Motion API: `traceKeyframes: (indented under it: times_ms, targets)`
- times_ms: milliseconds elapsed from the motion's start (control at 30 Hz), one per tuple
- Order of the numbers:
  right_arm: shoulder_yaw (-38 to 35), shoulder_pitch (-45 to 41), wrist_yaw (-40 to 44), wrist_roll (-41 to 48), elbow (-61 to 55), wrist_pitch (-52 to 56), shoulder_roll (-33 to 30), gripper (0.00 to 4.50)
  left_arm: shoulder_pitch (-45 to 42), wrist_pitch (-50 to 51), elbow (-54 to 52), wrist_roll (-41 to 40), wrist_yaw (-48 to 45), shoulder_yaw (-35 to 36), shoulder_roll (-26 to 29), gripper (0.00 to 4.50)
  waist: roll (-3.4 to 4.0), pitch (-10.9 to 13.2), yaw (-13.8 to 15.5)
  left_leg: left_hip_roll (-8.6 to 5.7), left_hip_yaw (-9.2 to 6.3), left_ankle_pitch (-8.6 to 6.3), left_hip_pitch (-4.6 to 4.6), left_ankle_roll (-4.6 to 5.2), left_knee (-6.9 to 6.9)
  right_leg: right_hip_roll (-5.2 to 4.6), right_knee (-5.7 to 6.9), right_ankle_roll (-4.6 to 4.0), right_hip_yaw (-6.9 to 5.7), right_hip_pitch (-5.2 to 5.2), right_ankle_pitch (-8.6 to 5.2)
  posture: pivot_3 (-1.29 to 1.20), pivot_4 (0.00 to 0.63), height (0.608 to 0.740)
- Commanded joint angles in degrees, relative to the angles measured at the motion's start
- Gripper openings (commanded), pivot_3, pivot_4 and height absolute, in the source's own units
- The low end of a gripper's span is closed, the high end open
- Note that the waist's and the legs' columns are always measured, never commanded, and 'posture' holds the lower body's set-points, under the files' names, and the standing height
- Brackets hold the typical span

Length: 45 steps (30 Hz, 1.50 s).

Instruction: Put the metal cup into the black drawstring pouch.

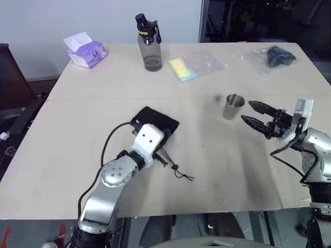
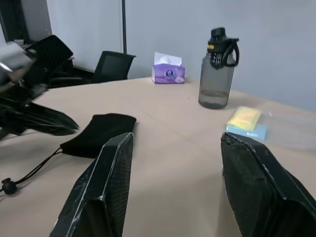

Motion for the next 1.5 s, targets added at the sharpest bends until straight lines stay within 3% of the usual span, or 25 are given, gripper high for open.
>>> traceKeyframes:
  times_ms: [33,67,167,367,600,967,1067,1167,1233,1367,1500]
  targets:
    - [-1.8,2.2,5.1,3.8,-2.4,0.4,-0.8,2.85,0.9,-0.7,-0.4,4.9,2.8,-1.9,1.2,2.17,0.00,0.0,0.0,0.00,0.01,0.00,0.03,0.00,0.00,0.00,0.01,0.00,0.00,0.01,0.00,0.00,0.150,0.740]
    - [-1.1,3.3,7.0,3.8,-2.9,0.9,-1.7,2.85,0.5,-0.4,0.1,5.7,3.6,-2.5,1.1,2.51,0.00,0.0,0.0,0.00,0.00,0.00,0.04,0.01,0.00,0.02,0.02,0.00,0.00,0.02,0.00,0.00,0.150,0.740]
    - [1.2,6.3,11.6,2.3,-3.9,1.1,-4.1,2.85,-1.5,0.1,2.2,10.1,6.5,-4.5,0.8,2.51,0.02,0.0,0.1,0.00,0.02,0.01,0.06,0.02,0.11,0.02,0.07,-0.20,-0.02,0.07,-0.11,0.00,0.150,0.740]
    - [2.3,10.3,12.4,1.6,-4.9,2.4,-4.9,2.85,-4.7,1.5,4.4,19.5,10.0,-12.3,-0.7,2.51,0.01,0.0,-0.3,0.01,0.07,0.01,0.13,0.01,0.11,0.08,0.10,0.02,0.00,0.12,0.01,0.00,0.150,0.740]
    - [4.6,13.6,15.2,-3.4,-4.0,-1.7,-6.8,2.85,-4.9,7.2,5.0,27.3,14.9,-14.9,-4.7,2.51,0.01,0.0,-0.2,0.03,0.01,0.00,0.08,0.01,0.10,0.08,0.09,0.04,-0.06,0.07,0.01,0.00,0.150,0.740]
    - [4.4,13.1,14.2,-3.2,-4.4,-2.1,-5.6,2.85,-8.0,7.7,10.5,31.0,19.5,-13.7,-10.7,2.51,0.00,0.0,-0.1,0.01,0.00,0.00,0.07,0.01,0.12,0.07,0.09,0.05,-0.06,0.07,0.01,0.00,0.150,0.740]
    - [4.2,13.1,13.8,-3.1,-4.4,-2.2,-5.5,2.85,-8.7,5.7,11.6,30.0,20.2,-12.5,-11.6,1.85,0.00,0.0,-0.1,0.01,0.00,0.00,0.07,0.01,0.12,0.07,0.09,0.05,-0.05,0.07,0.01,0.00,0.150,0.740]
    - [4.0,13.2,13.2,-3.2,-4.5,-2.5,-5.2,2.85,-8.5,3.1,11.8,28.6,19.4,-11.9,-11.8,0.49,0.00,0.0,0.0,0.02,0.00,0.00,0.07,0.01,0.12,0.05,0.09,0.05,-0.05,0.07,0.02,0.00,0.150,0.740]
    - [4.1,13.3,12.9,-3.5,-4.9,-3.0,-5.1,2.85,-8.4,3.1,12.4,28.6,19.6,-11.2,-11.9,0.14,0.00,0.0,0.0,0.02,0.00,0.00,0.07,0.01,0.12,0.04,0.09,0.05,-0.05,0.07,0.02,0.00,0.150,0.740]
    - [3.7,12.7,11.2,-2.7,-6.1,-3.1,-4.1,2.85,-8.8,2.7,13.2,28.2,19.4,-9.9,-12.0,0.14,0.00,0.0,-0.1,0.02,0.00,0.00,0.07,0.01,0.12,0.05,0.10,0.05,-0.06,0.07,0.02,0.00,0.150,0.740]
    - [2.1,1.9,-0.7,-7.5,-5.0,-5.5,-1.7,2.85,-11.0,4.0,12.0,21.4,15.3,-5.8,-14.3,0.14,0.05,0.0,-0.6,0.03,0.04,0.01,0.09,0.00,0.15,0.06,0.11,0.12,0.08,0.02,0.07,0.00,0.150,0.740]
